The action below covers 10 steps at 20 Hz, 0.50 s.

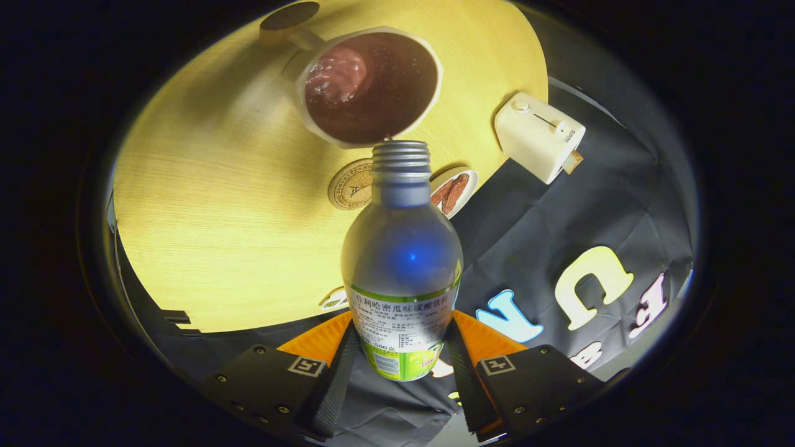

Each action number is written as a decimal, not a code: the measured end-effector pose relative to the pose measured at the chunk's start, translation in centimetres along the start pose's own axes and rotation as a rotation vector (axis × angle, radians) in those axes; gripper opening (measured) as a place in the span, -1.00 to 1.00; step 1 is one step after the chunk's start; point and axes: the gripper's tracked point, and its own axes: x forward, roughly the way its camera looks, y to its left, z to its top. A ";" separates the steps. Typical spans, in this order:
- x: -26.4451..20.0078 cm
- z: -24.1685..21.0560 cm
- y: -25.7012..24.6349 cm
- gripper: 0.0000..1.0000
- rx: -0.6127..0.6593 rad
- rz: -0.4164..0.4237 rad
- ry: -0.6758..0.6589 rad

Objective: Take the bottle from table, then pour the juice into the cup, finally place the bottle on the coaster

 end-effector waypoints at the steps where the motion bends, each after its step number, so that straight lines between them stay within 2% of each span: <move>1: 0.0 0.0 0.0 0.50 0.000 0.005 -0.002; 3: 0.0 0.2 0.4 0.50 0.018 0.022 -0.013; 5: 0.0 0.6 1.9 0.51 0.076 0.063 -0.027; 10: -0.3 2.0 4.1 0.51 0.212 0.095 -0.090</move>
